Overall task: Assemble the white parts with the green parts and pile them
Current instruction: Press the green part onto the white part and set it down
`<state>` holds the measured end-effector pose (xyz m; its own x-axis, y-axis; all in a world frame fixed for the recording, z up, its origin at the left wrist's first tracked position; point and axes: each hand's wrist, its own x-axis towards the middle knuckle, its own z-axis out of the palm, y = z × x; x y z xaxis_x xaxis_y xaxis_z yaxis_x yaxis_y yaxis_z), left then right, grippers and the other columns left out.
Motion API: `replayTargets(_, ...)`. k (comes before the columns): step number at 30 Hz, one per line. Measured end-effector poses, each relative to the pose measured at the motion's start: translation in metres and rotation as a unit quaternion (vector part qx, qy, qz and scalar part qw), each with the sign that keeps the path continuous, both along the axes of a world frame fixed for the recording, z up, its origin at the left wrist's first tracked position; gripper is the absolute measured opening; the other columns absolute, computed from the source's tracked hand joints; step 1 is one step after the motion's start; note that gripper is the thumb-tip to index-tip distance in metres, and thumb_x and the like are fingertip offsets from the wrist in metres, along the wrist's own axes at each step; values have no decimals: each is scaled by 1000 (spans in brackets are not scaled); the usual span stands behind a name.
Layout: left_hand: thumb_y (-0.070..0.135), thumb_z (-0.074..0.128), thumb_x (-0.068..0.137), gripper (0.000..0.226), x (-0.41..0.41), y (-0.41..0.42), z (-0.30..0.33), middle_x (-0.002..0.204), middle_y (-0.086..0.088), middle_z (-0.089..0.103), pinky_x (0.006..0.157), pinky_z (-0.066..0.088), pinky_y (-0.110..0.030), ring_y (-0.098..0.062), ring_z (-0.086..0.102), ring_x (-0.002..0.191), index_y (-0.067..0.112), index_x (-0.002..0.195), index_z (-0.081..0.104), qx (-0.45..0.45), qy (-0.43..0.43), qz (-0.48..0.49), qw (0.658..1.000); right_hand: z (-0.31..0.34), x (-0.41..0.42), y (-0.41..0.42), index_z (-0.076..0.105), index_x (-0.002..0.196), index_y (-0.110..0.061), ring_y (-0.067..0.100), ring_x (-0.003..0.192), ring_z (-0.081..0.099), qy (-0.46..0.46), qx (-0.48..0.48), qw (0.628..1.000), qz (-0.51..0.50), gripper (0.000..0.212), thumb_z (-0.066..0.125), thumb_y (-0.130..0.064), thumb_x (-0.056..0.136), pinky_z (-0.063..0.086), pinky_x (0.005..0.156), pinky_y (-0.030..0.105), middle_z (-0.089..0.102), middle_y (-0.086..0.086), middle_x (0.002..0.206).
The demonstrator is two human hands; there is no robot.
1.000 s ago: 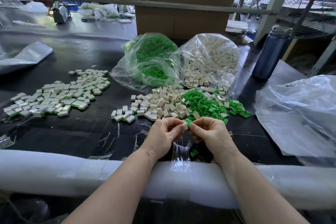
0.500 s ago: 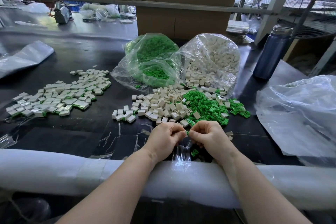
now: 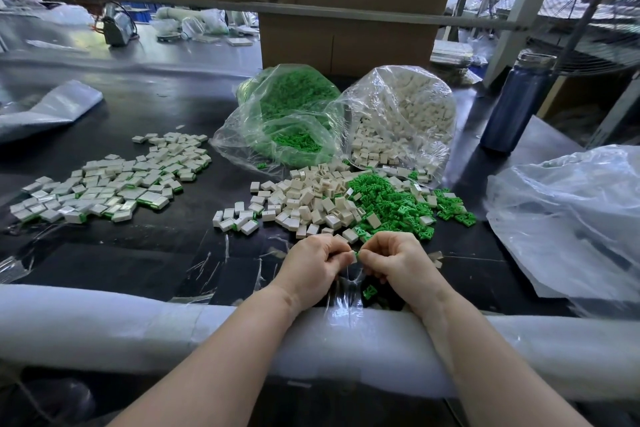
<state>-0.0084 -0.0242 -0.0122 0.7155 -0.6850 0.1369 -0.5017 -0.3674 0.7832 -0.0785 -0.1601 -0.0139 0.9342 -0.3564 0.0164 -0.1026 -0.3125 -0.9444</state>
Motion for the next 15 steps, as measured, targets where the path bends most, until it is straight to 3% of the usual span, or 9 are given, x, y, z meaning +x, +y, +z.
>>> replayTargets(15,16,60,89,14,1,2,-1,87,-5,65,79,46,-26,-18,59,83,7,93,70,-4,-5,-10,1000,3,-2,-1,62,69,-9,0,47,52,5,-21,999,30,18,63,0,84,40,50,12,58,-4,53)
